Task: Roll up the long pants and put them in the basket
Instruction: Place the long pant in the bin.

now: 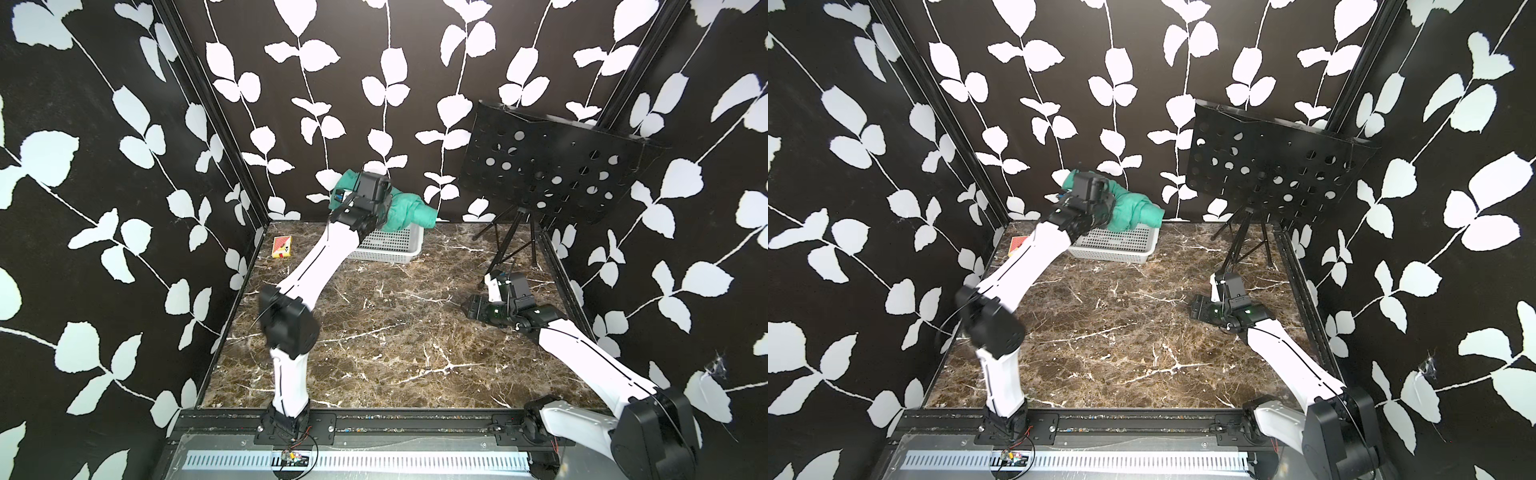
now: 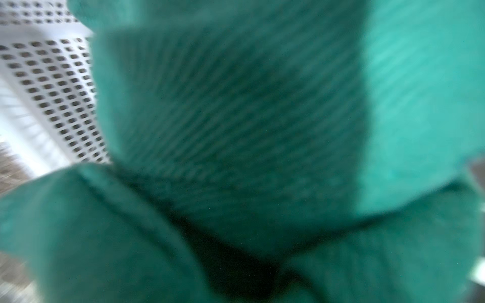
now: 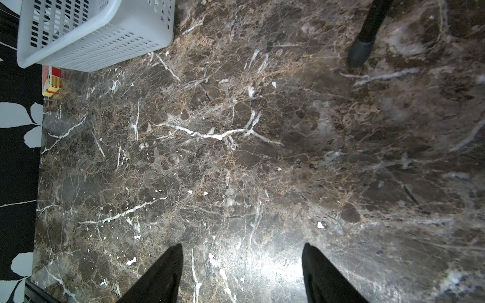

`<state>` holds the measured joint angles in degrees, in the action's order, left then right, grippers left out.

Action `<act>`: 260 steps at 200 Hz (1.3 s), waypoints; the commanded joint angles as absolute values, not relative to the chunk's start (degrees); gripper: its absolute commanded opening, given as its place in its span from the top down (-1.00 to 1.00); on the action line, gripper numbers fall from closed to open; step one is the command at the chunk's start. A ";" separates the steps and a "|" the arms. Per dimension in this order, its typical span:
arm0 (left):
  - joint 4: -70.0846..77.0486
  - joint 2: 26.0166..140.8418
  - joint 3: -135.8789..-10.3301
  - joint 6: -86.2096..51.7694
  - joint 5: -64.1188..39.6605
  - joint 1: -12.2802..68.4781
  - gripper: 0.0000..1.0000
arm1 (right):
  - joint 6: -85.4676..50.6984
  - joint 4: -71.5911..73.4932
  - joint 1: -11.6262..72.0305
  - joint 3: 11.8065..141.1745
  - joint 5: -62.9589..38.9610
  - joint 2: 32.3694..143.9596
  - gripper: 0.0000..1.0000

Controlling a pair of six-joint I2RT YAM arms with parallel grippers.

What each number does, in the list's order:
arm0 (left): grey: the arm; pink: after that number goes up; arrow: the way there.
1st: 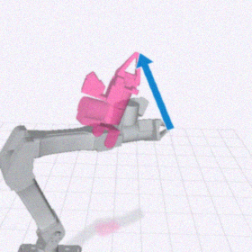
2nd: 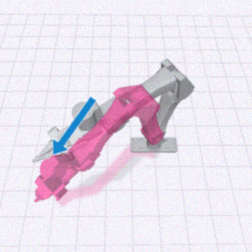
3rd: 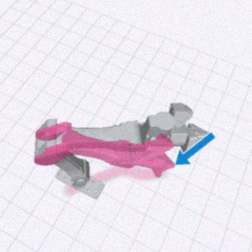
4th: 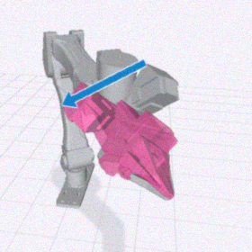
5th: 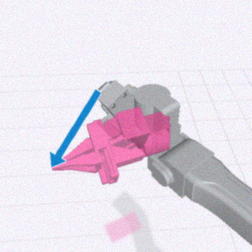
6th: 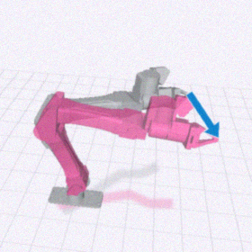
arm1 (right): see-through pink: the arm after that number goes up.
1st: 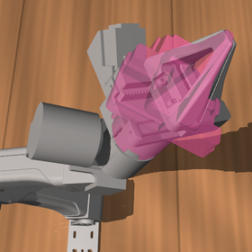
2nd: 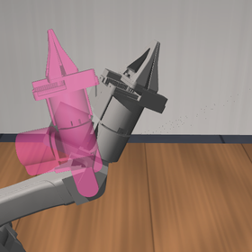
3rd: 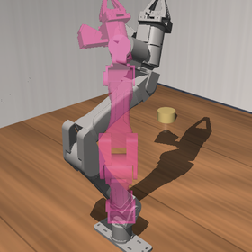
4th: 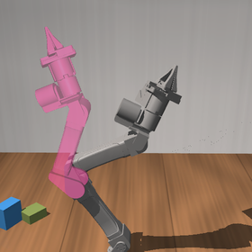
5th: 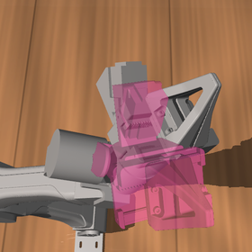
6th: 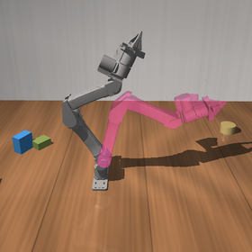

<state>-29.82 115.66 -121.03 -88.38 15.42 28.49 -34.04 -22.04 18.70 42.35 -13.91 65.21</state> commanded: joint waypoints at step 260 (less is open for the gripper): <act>-40.20 133.46 -135.04 -97.15 9.89 22.91 -0.97 | -31.56 -23.95 11.78 38.85 -13.40 62.51 -0.60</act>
